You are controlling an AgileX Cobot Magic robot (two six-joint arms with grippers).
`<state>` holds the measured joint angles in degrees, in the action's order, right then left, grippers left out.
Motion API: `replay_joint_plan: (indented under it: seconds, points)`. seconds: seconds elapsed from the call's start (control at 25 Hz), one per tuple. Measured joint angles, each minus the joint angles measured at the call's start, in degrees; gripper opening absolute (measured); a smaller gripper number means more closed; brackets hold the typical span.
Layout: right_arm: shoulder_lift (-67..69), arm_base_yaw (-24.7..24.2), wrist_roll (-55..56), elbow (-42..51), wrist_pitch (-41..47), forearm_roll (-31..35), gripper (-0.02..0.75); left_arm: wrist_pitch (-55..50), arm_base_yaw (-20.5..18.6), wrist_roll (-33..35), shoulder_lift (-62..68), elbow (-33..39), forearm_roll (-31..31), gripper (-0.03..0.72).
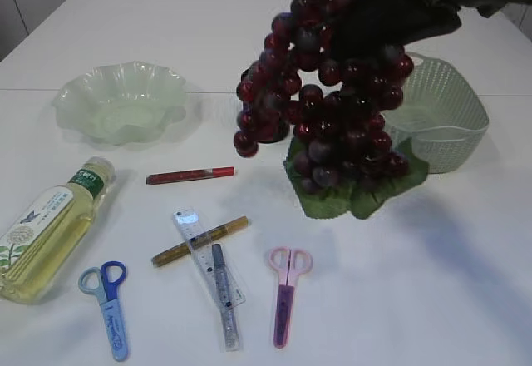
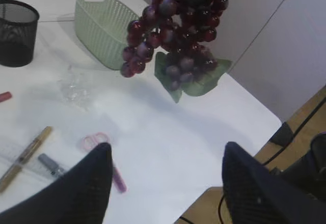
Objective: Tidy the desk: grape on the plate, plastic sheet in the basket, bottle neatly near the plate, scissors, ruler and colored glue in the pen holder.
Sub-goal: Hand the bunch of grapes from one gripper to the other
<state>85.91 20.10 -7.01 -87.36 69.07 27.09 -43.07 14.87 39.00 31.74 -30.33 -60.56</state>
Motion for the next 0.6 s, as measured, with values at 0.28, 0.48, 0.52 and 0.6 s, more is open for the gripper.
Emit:
replay_joint_plan:
  seconds: [0.28,0.48,0.52,0.6]
  points:
    - [0.0,0.0,-3.7,-1.2,-0.4,9.1,0.133,0.1,0.0,16.1,11.2,0.0,-16.9,0.496]
    - [0.0,0.0,-7.2,-1.2,-0.5,17.2,0.132,-1.9,0.5,27.0,18.6,0.0,-25.4,0.518]
    - [0.0,0.0,-7.6,-1.2,-0.6,17.9,0.132,-1.9,0.8,29.1,19.5,0.0,-27.1,0.527]
    - [0.0,0.0,-8.3,-1.2,-0.8,19.5,0.132,-1.9,1.3,33.7,21.7,0.0,-30.2,0.543]
